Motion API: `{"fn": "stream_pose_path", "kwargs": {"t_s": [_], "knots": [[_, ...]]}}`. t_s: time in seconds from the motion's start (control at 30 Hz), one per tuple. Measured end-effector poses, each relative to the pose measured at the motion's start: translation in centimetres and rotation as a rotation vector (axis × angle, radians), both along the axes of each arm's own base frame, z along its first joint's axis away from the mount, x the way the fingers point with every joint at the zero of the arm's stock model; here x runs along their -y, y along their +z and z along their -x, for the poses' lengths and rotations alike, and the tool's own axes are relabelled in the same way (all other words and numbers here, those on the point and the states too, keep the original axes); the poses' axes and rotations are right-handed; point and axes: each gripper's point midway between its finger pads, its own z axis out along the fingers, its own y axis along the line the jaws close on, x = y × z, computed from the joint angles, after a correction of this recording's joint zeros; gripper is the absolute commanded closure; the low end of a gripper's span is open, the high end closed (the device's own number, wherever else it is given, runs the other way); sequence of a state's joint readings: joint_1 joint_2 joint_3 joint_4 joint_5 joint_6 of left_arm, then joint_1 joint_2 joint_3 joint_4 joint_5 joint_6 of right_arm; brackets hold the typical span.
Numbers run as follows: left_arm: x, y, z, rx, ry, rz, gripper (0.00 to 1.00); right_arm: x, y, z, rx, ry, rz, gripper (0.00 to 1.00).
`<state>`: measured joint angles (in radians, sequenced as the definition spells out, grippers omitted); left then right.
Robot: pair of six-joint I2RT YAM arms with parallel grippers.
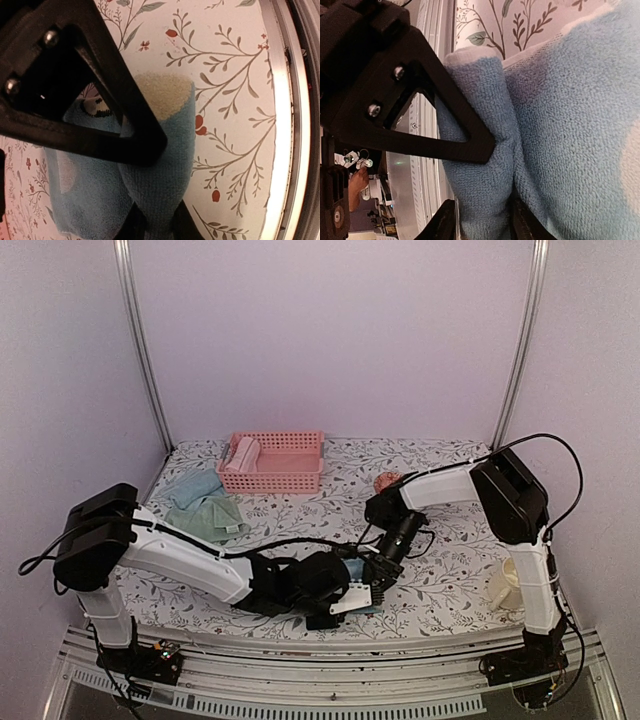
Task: Roll the towels
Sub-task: Roll the towel at the center of the board.
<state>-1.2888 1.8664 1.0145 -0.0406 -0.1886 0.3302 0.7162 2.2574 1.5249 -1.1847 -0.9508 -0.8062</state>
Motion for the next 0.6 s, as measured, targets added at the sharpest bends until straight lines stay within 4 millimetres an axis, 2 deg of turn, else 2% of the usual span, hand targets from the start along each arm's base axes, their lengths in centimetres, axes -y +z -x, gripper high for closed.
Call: {"fn": "stream_pose_path", "kwargs": {"t_s": [0.17, 0.33, 0.53, 0.6], "knots": [[-0.4, 0.0, 0.5, -0.054, 0.036, 0.011, 0.97, 0.5, 0.8, -1.2, 0.054, -0.015, 0.002, 0.61], [-1.6, 0.4, 1.0, -0.110, 0.091, 0.018, 0.97, 0.4, -0.9, -3.4, 0.120, -0.052, 0.089, 0.63], [-2.2, 0.1, 1.3, -0.172, 0.163, 0.022, 0.97, -2.8, -0.9, -5.7, 0.128, -0.081, 0.098, 0.63], [-2.2, 0.0, 1.3, -0.193, 0.186, 0.028, 0.97, -3.2, -0.7, -6.3, 0.148, -0.085, 0.094, 0.61]]}}
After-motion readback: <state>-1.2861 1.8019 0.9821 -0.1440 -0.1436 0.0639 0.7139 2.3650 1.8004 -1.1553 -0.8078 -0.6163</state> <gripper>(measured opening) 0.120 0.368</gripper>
